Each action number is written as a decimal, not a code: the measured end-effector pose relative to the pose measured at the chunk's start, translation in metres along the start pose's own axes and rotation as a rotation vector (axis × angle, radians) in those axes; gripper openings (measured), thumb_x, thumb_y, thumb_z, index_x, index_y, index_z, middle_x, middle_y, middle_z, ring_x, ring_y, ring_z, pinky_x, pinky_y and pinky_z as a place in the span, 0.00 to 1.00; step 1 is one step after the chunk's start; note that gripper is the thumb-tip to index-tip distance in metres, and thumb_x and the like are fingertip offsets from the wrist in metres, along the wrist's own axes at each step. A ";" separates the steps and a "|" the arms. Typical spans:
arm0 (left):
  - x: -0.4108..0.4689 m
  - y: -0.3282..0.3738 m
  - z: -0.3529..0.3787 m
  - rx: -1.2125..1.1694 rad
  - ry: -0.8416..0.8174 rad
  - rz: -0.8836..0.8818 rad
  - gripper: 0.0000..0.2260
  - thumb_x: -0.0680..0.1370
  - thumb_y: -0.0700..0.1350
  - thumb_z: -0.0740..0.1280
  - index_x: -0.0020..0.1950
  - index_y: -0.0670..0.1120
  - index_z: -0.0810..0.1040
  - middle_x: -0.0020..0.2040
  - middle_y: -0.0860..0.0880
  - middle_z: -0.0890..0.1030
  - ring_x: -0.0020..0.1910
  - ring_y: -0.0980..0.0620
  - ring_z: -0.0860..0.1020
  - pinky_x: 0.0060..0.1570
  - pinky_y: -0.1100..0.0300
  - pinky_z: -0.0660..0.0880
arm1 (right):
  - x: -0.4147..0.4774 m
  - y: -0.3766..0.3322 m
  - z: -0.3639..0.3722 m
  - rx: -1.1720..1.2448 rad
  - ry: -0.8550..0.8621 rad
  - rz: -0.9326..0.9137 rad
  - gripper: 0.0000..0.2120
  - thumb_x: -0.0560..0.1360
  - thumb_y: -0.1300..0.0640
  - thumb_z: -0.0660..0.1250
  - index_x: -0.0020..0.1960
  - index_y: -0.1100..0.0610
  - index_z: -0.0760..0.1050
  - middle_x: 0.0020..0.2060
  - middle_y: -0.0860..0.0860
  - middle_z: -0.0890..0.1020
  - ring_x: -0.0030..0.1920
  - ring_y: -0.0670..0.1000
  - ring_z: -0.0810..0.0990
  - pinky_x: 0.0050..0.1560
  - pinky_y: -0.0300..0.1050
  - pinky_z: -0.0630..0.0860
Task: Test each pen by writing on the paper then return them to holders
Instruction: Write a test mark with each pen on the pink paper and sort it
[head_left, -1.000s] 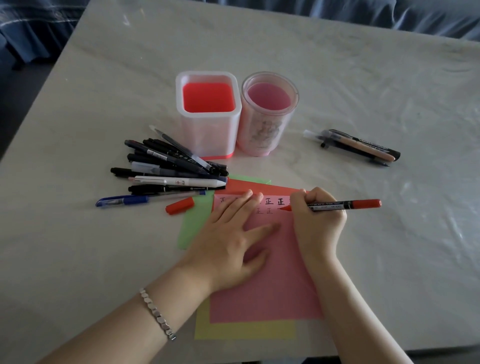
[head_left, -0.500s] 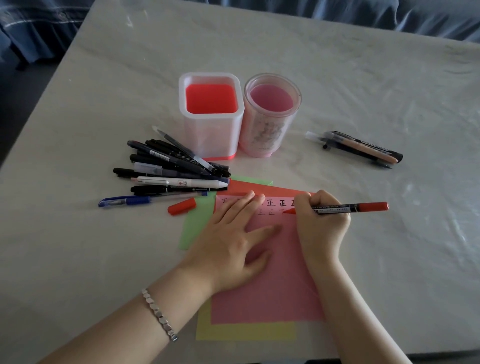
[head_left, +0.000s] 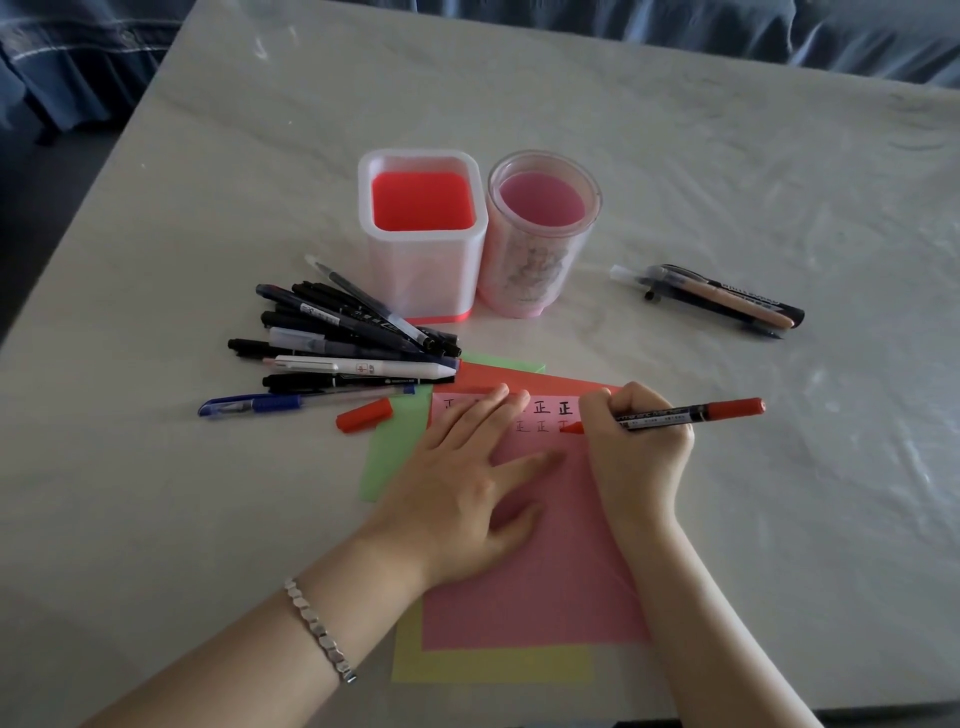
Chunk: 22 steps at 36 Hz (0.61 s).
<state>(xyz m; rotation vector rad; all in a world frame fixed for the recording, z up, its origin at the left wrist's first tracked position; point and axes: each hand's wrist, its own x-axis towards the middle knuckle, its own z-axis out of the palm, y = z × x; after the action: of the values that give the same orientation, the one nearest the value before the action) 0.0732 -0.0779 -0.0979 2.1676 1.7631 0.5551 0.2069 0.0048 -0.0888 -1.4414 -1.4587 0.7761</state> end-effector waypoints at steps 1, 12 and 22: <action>0.000 0.000 0.000 -0.001 0.000 0.001 0.18 0.73 0.56 0.60 0.62 0.56 0.77 0.70 0.41 0.69 0.71 0.44 0.63 0.68 0.51 0.55 | 0.000 0.000 0.000 -0.012 -0.002 -0.003 0.15 0.66 0.66 0.65 0.25 0.61 0.62 0.21 0.48 0.64 0.25 0.45 0.61 0.27 0.34 0.59; -0.001 -0.002 0.003 0.018 0.013 0.019 0.18 0.74 0.57 0.59 0.62 0.57 0.77 0.71 0.43 0.67 0.72 0.45 0.61 0.69 0.51 0.54 | 0.001 -0.004 -0.002 0.025 0.086 0.049 0.17 0.64 0.64 0.62 0.25 0.53 0.56 0.18 0.46 0.60 0.24 0.44 0.58 0.26 0.34 0.56; -0.006 -0.001 -0.009 -0.047 0.292 0.049 0.14 0.75 0.45 0.61 0.57 0.43 0.79 0.61 0.42 0.77 0.61 0.46 0.72 0.62 0.53 0.65 | -0.001 -0.020 -0.019 0.173 0.111 0.178 0.15 0.74 0.60 0.66 0.29 0.59 0.69 0.16 0.43 0.70 0.20 0.41 0.67 0.25 0.31 0.64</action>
<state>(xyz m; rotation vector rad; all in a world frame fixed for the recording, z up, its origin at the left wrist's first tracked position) 0.0675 -0.0836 -0.0909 2.1923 1.8195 0.9578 0.2162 -0.0016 -0.0636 -1.4699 -1.1615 0.8947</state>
